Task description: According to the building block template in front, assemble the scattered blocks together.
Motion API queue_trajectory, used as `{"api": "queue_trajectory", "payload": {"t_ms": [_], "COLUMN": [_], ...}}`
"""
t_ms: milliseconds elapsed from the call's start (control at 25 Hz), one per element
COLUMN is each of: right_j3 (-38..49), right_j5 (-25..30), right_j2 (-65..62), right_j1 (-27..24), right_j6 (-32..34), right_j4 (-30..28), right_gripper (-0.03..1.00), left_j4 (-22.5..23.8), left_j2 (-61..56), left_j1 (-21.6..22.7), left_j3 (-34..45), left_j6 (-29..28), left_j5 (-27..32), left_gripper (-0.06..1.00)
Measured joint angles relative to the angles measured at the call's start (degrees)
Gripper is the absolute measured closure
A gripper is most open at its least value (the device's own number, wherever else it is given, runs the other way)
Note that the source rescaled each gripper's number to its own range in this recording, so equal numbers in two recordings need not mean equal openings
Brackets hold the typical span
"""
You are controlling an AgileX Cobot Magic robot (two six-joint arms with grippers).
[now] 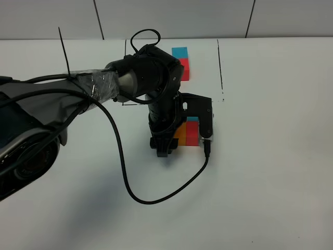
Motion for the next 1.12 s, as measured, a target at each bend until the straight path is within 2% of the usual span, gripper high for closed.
{"api": "queue_trajectory", "payload": {"t_ms": [120,280,560,720,920,1120], "right_j3": [0.00,0.00,0.00,0.00,0.00,0.00], "right_j5": [0.00,0.00,0.00,0.00,0.00,0.00], "right_j2": [0.00,0.00,0.00,0.00,0.00,0.00], "right_j1": [0.00,0.00,0.00,0.00,0.00,0.00], "right_j6": [0.00,0.04,0.04,0.06,0.11,0.11], "right_j4": [0.00,0.00,0.00,0.00,0.00,0.00], "right_gripper": [0.24,0.24,0.24,0.24,0.24,0.24], "left_j4": [0.00,1.13,12.13,16.57,16.08,9.49], "left_j2": [-1.94,-4.81,-9.40,-11.06,-12.07,-14.83], "left_j1": [-0.05,-0.05,0.77,4.11,11.29,19.22], "left_j3": [0.00,0.00,0.00,0.00,0.00,0.05], "left_j6": [-0.91,-4.24,-15.41,-20.41,-23.97,-24.99], "left_j5": [1.40,2.32,5.86,9.05,12.14,14.66], "left_gripper": [0.20,0.18,0.18,0.18,0.18,0.18]}}
